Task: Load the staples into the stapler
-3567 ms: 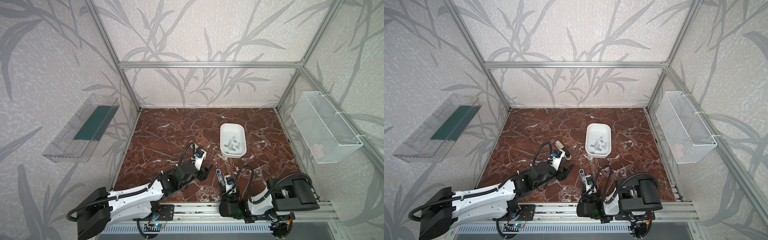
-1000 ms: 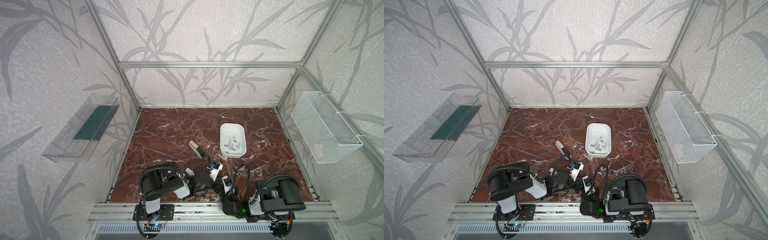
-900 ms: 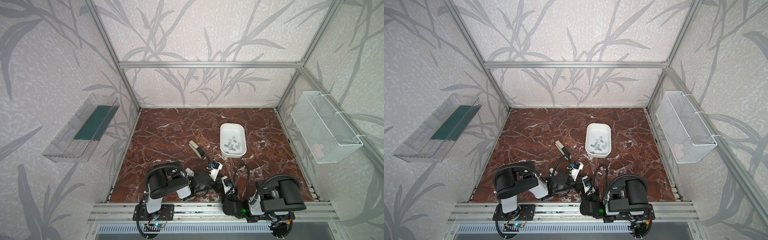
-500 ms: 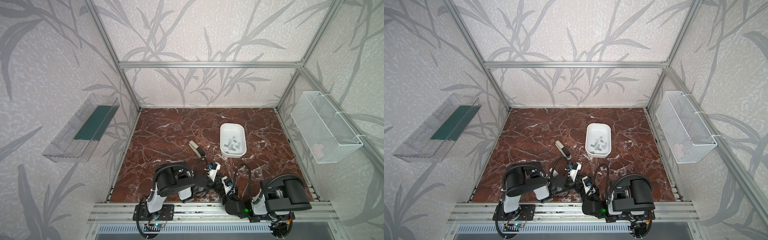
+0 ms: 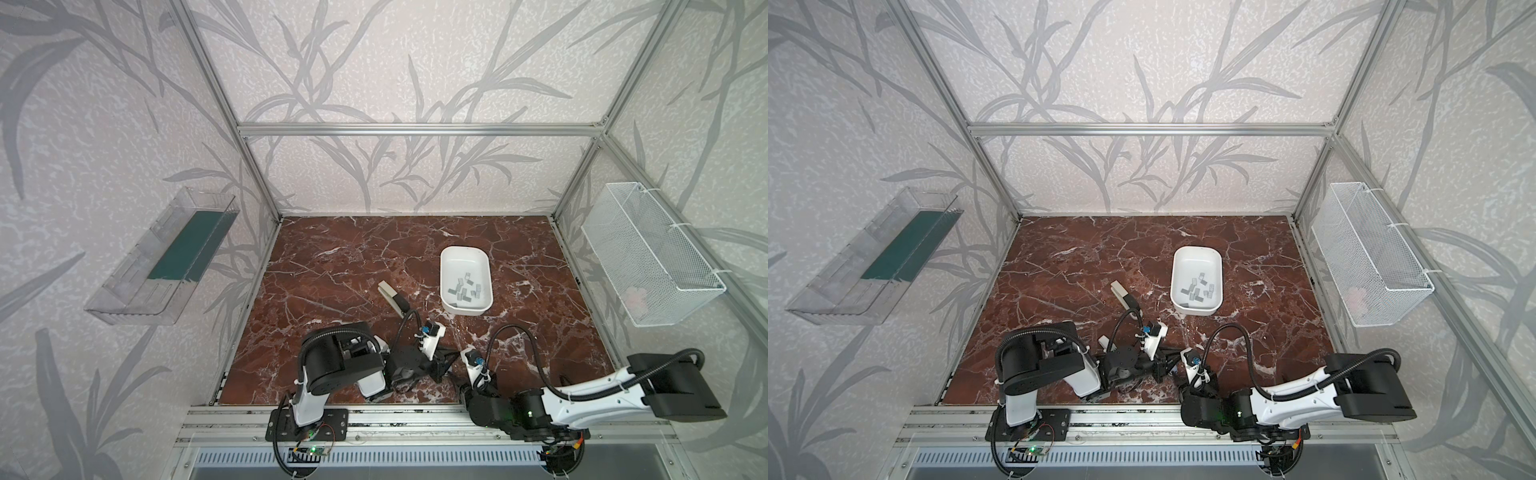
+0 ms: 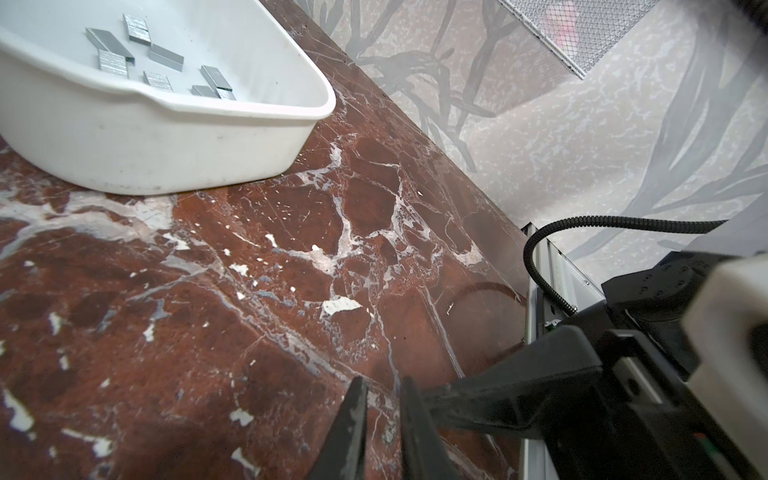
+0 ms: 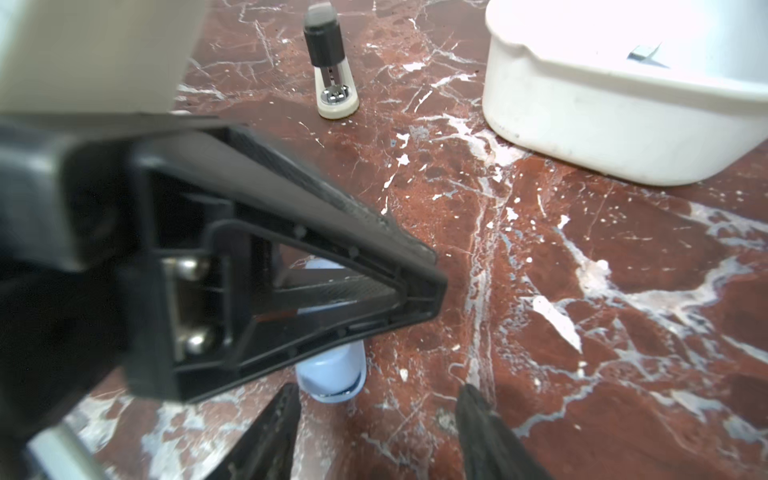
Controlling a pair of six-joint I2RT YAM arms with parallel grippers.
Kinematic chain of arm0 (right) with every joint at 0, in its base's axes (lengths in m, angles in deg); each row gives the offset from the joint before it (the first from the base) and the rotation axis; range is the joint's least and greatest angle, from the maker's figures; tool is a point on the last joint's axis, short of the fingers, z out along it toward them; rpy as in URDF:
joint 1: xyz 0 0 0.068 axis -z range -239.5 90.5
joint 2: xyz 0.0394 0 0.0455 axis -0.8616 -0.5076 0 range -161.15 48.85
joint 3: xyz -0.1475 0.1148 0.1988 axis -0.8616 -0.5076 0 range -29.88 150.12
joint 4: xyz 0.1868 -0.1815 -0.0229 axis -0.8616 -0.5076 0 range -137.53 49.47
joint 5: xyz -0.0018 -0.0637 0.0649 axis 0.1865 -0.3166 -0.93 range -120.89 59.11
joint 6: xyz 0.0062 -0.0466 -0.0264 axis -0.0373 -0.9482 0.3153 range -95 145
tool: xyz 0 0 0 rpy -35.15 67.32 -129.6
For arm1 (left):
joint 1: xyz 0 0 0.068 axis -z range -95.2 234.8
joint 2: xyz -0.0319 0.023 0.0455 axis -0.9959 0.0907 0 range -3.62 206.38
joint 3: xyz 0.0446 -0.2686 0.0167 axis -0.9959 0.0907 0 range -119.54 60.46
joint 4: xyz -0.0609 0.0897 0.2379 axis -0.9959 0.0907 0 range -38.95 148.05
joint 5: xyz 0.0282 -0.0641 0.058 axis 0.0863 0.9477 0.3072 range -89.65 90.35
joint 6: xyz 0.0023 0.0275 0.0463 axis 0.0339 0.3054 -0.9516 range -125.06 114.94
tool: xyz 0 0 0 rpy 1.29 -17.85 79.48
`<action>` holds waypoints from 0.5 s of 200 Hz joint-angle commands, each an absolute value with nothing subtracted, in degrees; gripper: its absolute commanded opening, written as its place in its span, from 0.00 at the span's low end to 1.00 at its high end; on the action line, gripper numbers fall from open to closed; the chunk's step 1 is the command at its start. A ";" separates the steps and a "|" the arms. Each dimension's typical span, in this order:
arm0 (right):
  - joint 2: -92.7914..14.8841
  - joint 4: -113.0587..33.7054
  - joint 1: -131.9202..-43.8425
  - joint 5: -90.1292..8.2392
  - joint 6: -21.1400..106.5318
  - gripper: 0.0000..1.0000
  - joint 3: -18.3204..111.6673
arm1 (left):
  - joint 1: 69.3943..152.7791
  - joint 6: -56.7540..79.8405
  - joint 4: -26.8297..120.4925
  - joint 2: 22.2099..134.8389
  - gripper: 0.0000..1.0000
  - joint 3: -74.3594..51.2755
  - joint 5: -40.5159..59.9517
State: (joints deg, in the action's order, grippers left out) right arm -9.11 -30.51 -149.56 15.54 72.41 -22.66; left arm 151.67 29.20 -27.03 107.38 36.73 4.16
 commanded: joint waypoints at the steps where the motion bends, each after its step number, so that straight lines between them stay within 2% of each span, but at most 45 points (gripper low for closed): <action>1: -1.95 -39.08 -149.32 15.59 70.18 0.54 -23.75 | 151.82 28.84 -15.98 108.95 0.19 37.13 5.19; 25: 6.99 -38.61 -149.24 16.84 69.01 0.33 -26.73 | 151.54 28.78 -16.12 108.42 0.18 37.30 4.77; 40: 11.66 -38.77 -149.07 17.64 67.91 0.26 -28.06 | 151.11 29.10 -15.84 107.69 0.16 37.51 4.31; 68: 17.51 -42.41 -148.29 17.44 66.72 0.25 -27.97 | 149.78 28.63 -13.76 104.81 0.16 37.33 3.86; 100: 19.31 -48.55 -147.54 17.02 68.40 0.25 -26.02 | 148.43 26.31 -8.46 100.36 0.17 36.27 3.35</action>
